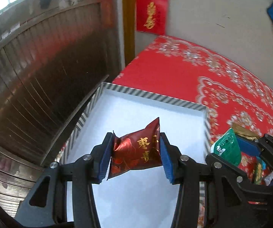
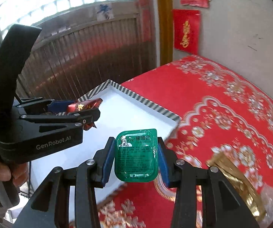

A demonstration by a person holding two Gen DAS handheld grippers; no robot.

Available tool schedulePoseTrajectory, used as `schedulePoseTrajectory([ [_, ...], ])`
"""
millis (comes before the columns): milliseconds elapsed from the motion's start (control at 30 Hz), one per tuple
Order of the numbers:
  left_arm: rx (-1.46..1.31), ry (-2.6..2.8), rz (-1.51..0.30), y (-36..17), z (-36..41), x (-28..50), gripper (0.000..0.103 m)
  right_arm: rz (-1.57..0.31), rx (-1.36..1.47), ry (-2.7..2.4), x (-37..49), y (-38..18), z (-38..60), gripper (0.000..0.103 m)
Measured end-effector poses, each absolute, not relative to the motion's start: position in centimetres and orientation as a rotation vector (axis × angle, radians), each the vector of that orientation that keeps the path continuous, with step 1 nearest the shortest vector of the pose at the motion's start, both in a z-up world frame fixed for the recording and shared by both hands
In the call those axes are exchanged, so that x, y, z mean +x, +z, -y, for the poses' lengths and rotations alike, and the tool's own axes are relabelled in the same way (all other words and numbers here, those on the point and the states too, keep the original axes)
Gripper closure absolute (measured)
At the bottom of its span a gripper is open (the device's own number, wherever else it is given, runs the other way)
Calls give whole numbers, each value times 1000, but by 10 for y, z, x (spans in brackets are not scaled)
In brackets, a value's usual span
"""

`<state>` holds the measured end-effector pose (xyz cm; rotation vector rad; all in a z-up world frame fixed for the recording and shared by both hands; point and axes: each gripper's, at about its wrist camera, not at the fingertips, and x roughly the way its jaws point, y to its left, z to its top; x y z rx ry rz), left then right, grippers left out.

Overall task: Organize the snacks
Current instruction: 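Carry the red packet and green sauce cup over the white box with both tools, then open both tools to drop the red packet and sauce cup into the box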

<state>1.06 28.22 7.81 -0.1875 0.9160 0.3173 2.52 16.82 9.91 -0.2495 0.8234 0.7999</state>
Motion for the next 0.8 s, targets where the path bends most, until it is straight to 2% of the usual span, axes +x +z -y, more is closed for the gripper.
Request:
schedulePoseTrajectory([
  [600,-229,412,-1014,27,-323,57,53,-934,-293,814,71,55,-218,61],
  [800,-237,425,-1035,18,-326,62,49,-955,-303,799,78,45,-224,61],
])
